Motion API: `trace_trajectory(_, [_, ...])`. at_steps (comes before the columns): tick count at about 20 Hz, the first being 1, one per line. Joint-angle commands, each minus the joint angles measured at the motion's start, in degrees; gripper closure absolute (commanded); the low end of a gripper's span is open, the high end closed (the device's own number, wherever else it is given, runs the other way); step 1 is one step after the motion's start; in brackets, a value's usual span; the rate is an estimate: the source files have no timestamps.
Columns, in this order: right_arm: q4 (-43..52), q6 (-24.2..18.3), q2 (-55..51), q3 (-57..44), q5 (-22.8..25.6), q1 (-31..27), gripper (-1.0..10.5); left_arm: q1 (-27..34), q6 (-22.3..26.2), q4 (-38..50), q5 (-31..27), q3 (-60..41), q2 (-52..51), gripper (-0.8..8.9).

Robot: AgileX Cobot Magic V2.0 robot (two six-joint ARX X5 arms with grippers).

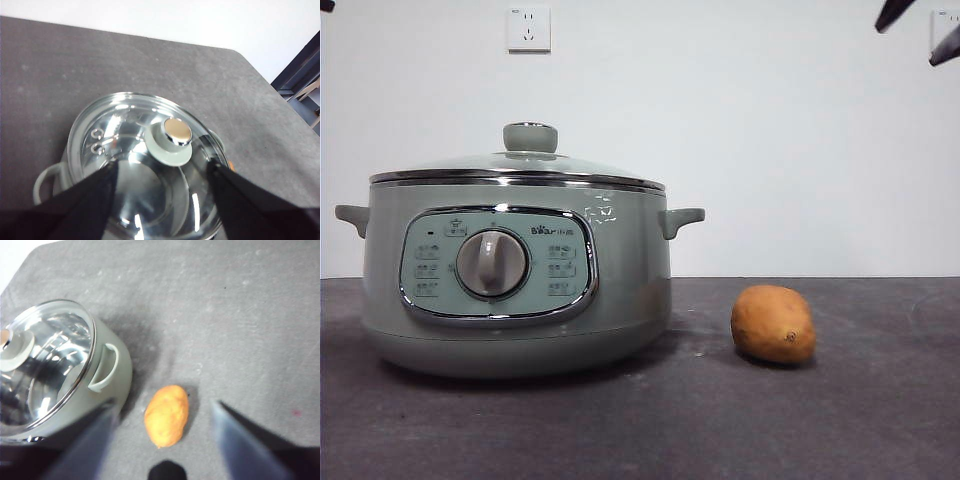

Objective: Pick up the potato,open the lid,put the potato in the pot,close the lid

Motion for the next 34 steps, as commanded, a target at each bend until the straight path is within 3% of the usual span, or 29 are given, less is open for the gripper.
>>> trace_trajectory(1, [0.22, -0.42, 2.21, 1.01, 0.79, 3.28, 4.4, -1.33, 0.26, 2.21, 0.13, 0.15, 0.28, 4.92])
trace_trajectory(4, [0.15, 0.02, 8.13, 3.67, 8.72, 10.51, 4.4, -2.8, -0.04, 4.11, 0.15, 0.52, 0.46, 4.93])
trace_trajectory(6, [0.15, 1.51, 14.14, 5.92, 16.85, 15.65, 4.4, -3.76, -1.03, 4.96, 0.11, 0.52, 0.46, 4.93])
trace_trajectory(8, [0.26, 2.89, 20.26, 7.72, 19.96, 17.86, 4.4, -4.44, -1.14, 4.79, 0.11, 0.52, 0.46, 4.93])
trace_trajectory(12, [3.06, 6.05, 31.93, 8.26, 19.76, 18.36, 4.4, -5.35, -1.14, 4.59, 0.11, 0.52, 0.46, 4.94])
trace_trajectory(20, [7.13, 7.5, 46.99, 8.26, 17.84, 18.45, 4.5, -5.38, -1.11, 3.67, 0.04, 0.52, 0.46, 4.94])
trace_trajectory(21, [6.99, 7.56, 47.65, 8.26, 17.84, 18.45, 4.8, -5.38, -1.11, 3.72, -0.04, 0.52, 0.46, 4.94])
trace_trajectory(24, [5.95, 7.91, 47.82, 8.26, 17.81, 18.47, 8.3, -5.38, -1.07, 3.48, -1.77, 0.52, 0.48, 4.94])
trace_trajectory(29, [3.43, 7.89, 47.82, 8.26, 18.25, 18.25, 8.7, -5.38, -1.01, 3.52, -2.89, 0.52, 0.55, 4.94])
trace_trajectory(30, [3.32, 7.89, 47.76, 8.26, 18.29, 18.25, 9.5, -5.38, -1.01, 3.45, -2.89, 0.52, 0.55, 4.95])
trace_trajectory(34, [2.16, 7.15, 41.75, 8.26, 18.51, 18.23, 9.6, -5.4, -1.03, 3.54, -2.84, 0.52, 1.01, 4.94])
